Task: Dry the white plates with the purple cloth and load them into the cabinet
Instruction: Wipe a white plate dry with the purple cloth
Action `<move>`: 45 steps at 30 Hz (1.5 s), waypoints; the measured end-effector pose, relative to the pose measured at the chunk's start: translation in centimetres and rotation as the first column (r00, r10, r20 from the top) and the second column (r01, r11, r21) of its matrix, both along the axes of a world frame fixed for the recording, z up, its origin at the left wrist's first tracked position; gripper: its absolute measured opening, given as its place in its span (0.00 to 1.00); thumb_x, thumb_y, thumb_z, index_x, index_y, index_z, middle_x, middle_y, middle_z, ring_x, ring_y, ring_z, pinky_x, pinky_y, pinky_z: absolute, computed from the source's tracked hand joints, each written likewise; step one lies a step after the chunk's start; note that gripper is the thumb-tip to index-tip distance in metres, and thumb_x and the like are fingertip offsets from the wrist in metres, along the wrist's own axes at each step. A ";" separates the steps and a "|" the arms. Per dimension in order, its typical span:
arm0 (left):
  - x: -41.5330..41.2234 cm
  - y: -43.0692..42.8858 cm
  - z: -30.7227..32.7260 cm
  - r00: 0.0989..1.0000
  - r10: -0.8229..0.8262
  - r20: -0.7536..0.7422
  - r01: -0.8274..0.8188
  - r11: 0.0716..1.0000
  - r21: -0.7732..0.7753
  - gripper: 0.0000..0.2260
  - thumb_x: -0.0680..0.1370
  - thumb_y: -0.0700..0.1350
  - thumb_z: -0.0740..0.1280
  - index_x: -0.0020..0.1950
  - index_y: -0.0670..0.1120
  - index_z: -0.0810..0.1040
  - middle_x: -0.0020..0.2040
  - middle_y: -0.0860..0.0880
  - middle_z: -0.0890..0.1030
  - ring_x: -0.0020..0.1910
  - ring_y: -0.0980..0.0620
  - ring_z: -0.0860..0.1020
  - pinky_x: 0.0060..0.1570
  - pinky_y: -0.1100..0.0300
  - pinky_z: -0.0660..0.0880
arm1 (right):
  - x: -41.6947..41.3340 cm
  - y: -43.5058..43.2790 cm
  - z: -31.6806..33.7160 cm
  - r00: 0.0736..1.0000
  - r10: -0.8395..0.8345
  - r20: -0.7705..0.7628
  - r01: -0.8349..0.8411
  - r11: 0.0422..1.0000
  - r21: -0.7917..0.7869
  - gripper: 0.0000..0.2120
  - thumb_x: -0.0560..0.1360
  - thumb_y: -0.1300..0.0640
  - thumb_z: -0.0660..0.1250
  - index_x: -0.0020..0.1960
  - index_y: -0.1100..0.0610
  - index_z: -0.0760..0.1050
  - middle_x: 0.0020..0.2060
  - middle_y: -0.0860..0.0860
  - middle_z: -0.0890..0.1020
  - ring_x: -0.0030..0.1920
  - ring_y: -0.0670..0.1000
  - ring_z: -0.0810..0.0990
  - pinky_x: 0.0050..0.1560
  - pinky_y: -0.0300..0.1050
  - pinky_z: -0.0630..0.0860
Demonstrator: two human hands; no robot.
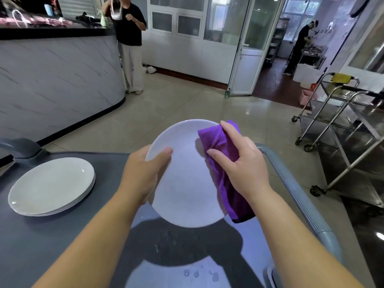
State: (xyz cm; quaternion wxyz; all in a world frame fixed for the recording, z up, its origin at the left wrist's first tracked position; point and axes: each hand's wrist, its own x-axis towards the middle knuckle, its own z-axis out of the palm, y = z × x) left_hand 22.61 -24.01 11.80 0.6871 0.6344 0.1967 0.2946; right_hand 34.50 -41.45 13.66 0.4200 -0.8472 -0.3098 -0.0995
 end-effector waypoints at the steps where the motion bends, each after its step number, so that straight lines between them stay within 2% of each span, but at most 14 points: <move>1: 0.2 -0.1 0.0 0.996 0.084 0.000 -0.084 0.996 0.021 0.04 0.71 0.50 0.73 0.40 0.51 0.83 0.36 0.52 0.84 0.36 0.47 0.81 0.39 0.50 0.78 | -0.2 0.2 -0.2 0.999 -0.027 0.022 0.027 1.000 0.009 0.29 0.73 0.42 0.69 0.71 0.33 0.63 0.51 0.42 0.73 0.50 0.41 0.69 0.47 0.39 0.64; 5: 0.4 -2.2 -0.6 0.978 0.191 0.088 -0.188 0.981 -0.043 0.04 0.71 0.52 0.69 0.38 0.57 0.84 0.37 0.53 0.83 0.37 0.49 0.80 0.40 0.49 0.78 | -2.2 1.5 -3.2 0.950 -0.191 -0.246 0.279 0.874 0.397 0.27 0.76 0.44 0.67 0.72 0.37 0.62 0.54 0.34 0.72 0.53 0.36 0.69 0.51 0.32 0.66; 7: 0.4 -3.0 -1.2 0.976 0.194 0.101 -0.180 0.974 -0.133 0.04 0.73 0.50 0.70 0.41 0.56 0.84 0.39 0.53 0.84 0.40 0.49 0.81 0.42 0.49 0.78 | -3.0 1.9 -4.9 0.922 -0.186 -0.340 0.334 0.827 0.453 0.25 0.77 0.44 0.65 0.71 0.41 0.63 0.57 0.37 0.75 0.55 0.41 0.74 0.56 0.39 0.70; 9: 0.0 -2.9 -1.6 0.993 0.107 0.056 -0.098 0.985 -0.144 0.02 0.75 0.48 0.70 0.45 0.53 0.83 0.42 0.51 0.85 0.43 0.47 0.82 0.43 0.49 0.79 | -2.6 1.5 -4.9 0.931 -0.185 -0.314 0.311 0.851 0.423 0.23 0.77 0.45 0.66 0.70 0.42 0.65 0.57 0.40 0.77 0.55 0.43 0.75 0.53 0.40 0.71; 13: -0.6 -0.8 -0.7 0.978 -0.208 -0.007 0.206 0.972 -0.115 0.21 0.62 0.57 0.72 0.50 0.48 0.82 0.45 0.49 0.86 0.43 0.48 0.83 0.39 0.54 0.78 | -0.1 -0.1 -1.8 0.979 -0.080 -0.189 0.125 0.963 0.240 0.26 0.75 0.46 0.69 0.70 0.40 0.66 0.57 0.38 0.75 0.57 0.40 0.72 0.53 0.33 0.65; 17: 0.9 -1.2 -0.7 0.996 0.079 -0.048 -0.081 0.995 -0.060 0.09 0.66 0.55 0.71 0.39 0.52 0.84 0.38 0.52 0.85 0.41 0.45 0.83 0.44 0.42 0.80 | 0.2 0.1 -0.5 0.993 -0.107 -0.051 0.114 0.979 0.171 0.28 0.74 0.44 0.69 0.71 0.37 0.64 0.52 0.38 0.71 0.50 0.33 0.65 0.46 0.22 0.63; 21: 1.3 -4.2 -1.1 0.979 0.192 0.072 -0.183 0.976 -0.115 0.07 0.77 0.46 0.69 0.39 0.50 0.82 0.35 0.56 0.84 0.36 0.55 0.82 0.38 0.55 0.78 | -1.1 1.1 -2.8 0.944 -0.226 -0.239 0.311 0.851 0.423 0.26 0.77 0.45 0.66 0.72 0.40 0.63 0.58 0.36 0.70 0.54 0.33 0.67 0.48 0.24 0.62; 26: 1.0 -3.9 -1.7 0.995 -0.074 0.064 0.086 0.974 -0.211 0.04 0.76 0.45 0.70 0.48 0.47 0.81 0.43 0.51 0.86 0.42 0.52 0.84 0.39 0.59 0.79 | -1.3 0.3 -4.8 0.935 -0.182 -0.305 0.306 0.850 0.429 0.21 0.77 0.46 0.66 0.68 0.45 0.67 0.55 0.42 0.77 0.54 0.44 0.76 0.49 0.36 0.70; 28: 0.8 -2.2 -1.2 0.978 -0.196 0.067 0.206 0.959 -0.197 0.13 0.68 0.50 0.73 0.49 0.45 0.83 0.47 0.47 0.86 0.45 0.46 0.84 0.42 0.53 0.79 | -0.2 -0.5 -3.7 0.957 -0.144 -0.252 0.231 0.904 0.360 0.23 0.76 0.46 0.68 0.68 0.42 0.67 0.56 0.39 0.76 0.55 0.41 0.74 0.51 0.32 0.67; 32: 1.9 -1.8 0.1 0.999 -0.018 0.051 0.025 0.990 -0.141 0.03 0.74 0.44 0.72 0.46 0.48 0.81 0.40 0.51 0.85 0.41 0.46 0.83 0.40 0.52 0.80 | 0.6 -0.7 -1.2 0.991 -0.117 -0.070 0.128 0.976 0.178 0.29 0.74 0.45 0.69 0.72 0.40 0.64 0.52 0.42 0.70 0.48 0.36 0.65 0.44 0.20 0.61; 34: 2.4 -2.4 0.1 0.988 0.121 0.099 -0.106 0.983 -0.153 0.04 0.76 0.42 0.70 0.41 0.47 0.81 0.35 0.52 0.84 0.38 0.47 0.81 0.37 0.54 0.79 | 0.5 -0.5 -1.0 0.986 -0.160 -0.039 0.165 0.960 0.229 0.29 0.74 0.45 0.68 0.73 0.40 0.62 0.54 0.41 0.69 0.48 0.32 0.63 0.42 0.26 0.61; 37: 2.7 -4.4 -0.3 0.973 0.187 0.135 -0.168 0.976 -0.138 0.09 0.77 0.45 0.69 0.37 0.49 0.83 0.34 0.54 0.83 0.36 0.52 0.81 0.34 0.58 0.78 | -0.2 0.4 -2.4 0.961 -0.210 -0.182 0.268 0.872 0.409 0.29 0.76 0.45 0.67 0.74 0.43 0.61 0.65 0.41 0.70 0.58 0.33 0.64 0.53 0.27 0.59; 40: 2.3 -5.3 -0.8 0.991 0.073 0.113 -0.042 0.965 -0.258 0.06 0.80 0.43 0.65 0.45 0.48 0.81 0.39 0.52 0.86 0.38 0.53 0.84 0.34 0.59 0.78 | -1.0 0.4 -4.3 0.920 -0.212 -0.331 0.344 0.840 0.419 0.26 0.77 0.45 0.66 0.72 0.45 0.62 0.65 0.43 0.72 0.62 0.44 0.71 0.56 0.39 0.65; 45: 2.1 -2.2 -0.5 0.977 -0.212 0.022 0.213 0.966 -0.148 0.12 0.68 0.50 0.72 0.47 0.45 0.83 0.44 0.47 0.85 0.43 0.45 0.83 0.42 0.52 0.78 | 1.2 -1.8 -2.2 0.977 -0.133 -0.166 0.171 0.956 0.237 0.27 0.74 0.45 0.69 0.70 0.41 0.64 0.57 0.41 0.73 0.56 0.40 0.70 0.54 0.39 0.65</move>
